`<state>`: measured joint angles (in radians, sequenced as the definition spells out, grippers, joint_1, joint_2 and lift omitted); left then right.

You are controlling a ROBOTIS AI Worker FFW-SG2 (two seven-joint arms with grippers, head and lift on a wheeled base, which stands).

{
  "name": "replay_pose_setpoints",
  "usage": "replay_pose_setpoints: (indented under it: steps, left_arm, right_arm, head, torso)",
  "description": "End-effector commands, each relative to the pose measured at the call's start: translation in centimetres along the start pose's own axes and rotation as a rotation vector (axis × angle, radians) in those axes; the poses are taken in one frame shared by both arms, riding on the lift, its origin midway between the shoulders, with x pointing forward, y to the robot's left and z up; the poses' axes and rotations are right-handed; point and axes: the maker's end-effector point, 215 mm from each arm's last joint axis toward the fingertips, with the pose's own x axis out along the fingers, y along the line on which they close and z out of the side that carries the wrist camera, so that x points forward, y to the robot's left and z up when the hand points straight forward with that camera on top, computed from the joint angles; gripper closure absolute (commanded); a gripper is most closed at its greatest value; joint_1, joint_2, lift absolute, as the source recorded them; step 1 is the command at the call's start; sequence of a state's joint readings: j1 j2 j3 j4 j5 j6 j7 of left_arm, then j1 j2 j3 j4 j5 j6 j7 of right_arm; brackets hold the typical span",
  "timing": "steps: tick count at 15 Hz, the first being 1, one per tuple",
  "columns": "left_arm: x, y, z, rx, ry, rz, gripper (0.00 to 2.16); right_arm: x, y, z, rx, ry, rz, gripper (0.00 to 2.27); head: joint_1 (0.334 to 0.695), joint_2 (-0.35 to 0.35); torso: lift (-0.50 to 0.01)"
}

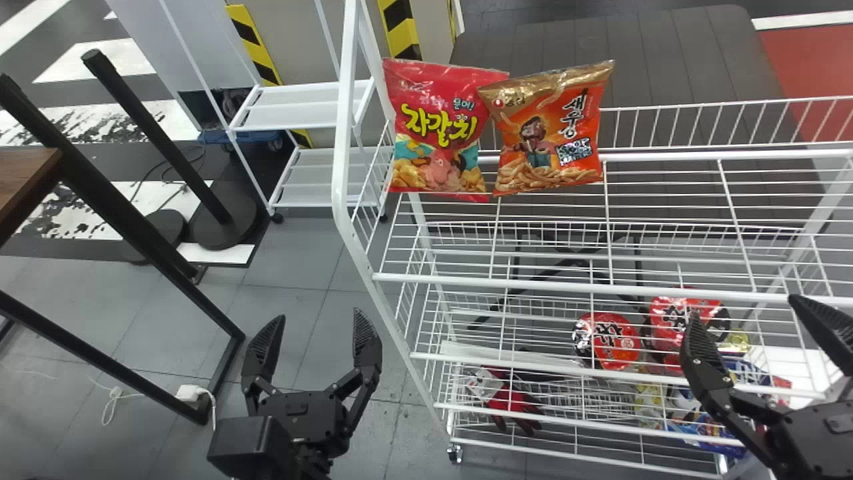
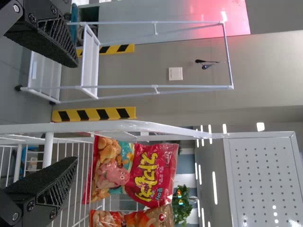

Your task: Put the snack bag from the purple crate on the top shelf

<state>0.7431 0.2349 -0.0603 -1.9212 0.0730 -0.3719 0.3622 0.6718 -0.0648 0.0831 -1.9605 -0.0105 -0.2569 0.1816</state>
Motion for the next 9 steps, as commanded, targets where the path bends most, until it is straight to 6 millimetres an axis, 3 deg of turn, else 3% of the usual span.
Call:
replay_pose_setpoints:
  steps: [1,9]
  left_arm:
    - [-0.09,-0.25,-0.03,-0.002,0.0,0.002,0.12]
    - [-0.62,-0.83,-0.26,0.006,0.009,0.01,0.13]
  right_arm:
    - [0.11,-0.09,-0.08,-0.003,0.003,0.002,0.12]
    - [0.93,-0.6,-0.78,0.003,0.009,0.004,0.12]
  head:
    - [0.695,0.232]
    - [0.695,0.215]
  torso:
    - [0.0]
    - [0.0]
